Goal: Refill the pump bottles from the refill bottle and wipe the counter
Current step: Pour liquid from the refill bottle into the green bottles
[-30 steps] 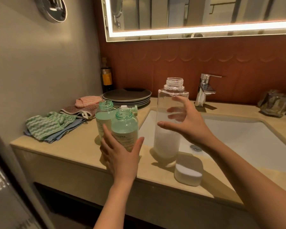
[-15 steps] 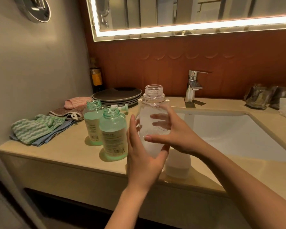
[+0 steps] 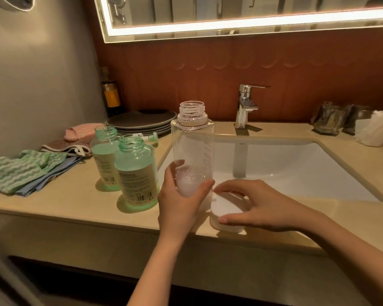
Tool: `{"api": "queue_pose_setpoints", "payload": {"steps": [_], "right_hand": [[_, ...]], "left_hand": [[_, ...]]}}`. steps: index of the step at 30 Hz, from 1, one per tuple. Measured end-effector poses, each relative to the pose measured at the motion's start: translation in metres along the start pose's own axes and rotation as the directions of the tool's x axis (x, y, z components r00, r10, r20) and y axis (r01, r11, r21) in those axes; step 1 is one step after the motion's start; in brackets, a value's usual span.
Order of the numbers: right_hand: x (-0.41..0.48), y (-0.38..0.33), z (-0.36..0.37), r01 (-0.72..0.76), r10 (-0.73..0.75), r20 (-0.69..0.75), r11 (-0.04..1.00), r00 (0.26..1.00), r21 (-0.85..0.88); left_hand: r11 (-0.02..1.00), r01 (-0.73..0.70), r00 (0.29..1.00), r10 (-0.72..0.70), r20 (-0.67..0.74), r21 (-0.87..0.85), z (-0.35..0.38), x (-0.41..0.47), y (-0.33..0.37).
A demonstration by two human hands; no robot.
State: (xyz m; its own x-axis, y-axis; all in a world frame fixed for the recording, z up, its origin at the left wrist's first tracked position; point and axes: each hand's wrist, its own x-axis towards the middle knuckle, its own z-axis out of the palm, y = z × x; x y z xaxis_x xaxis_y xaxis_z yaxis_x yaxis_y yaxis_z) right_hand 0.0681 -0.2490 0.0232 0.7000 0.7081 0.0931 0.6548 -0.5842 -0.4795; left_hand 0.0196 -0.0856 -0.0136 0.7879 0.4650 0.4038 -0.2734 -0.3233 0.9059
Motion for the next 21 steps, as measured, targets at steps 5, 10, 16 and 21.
{"api": "queue_pose_setpoints", "payload": {"steps": [5,10,16,21], "right_hand": [[0.001,0.006,-0.018,0.058,-0.060,-0.047,0.998,0.997,-0.037],[0.022,-0.005,-0.061,0.168,-0.058,-0.435,0.961,0.898,0.220],[0.052,-0.062,-0.096,0.505,-0.250,-0.620,0.818,0.744,0.275],[0.077,-0.083,-0.103,0.430,-0.351,-0.450,0.899,0.821,0.083]], "left_hand": [[0.999,-0.024,0.999,0.022,0.044,0.041,-0.004,0.001,-0.009],[0.998,-0.023,0.998,0.020,0.054,0.065,-0.005,0.002,-0.009],[0.996,0.033,0.993,-0.042,0.112,0.083,-0.006,0.001,-0.010],[0.996,0.022,0.991,-0.032,0.128,0.085,-0.007,0.001,-0.011]]}}
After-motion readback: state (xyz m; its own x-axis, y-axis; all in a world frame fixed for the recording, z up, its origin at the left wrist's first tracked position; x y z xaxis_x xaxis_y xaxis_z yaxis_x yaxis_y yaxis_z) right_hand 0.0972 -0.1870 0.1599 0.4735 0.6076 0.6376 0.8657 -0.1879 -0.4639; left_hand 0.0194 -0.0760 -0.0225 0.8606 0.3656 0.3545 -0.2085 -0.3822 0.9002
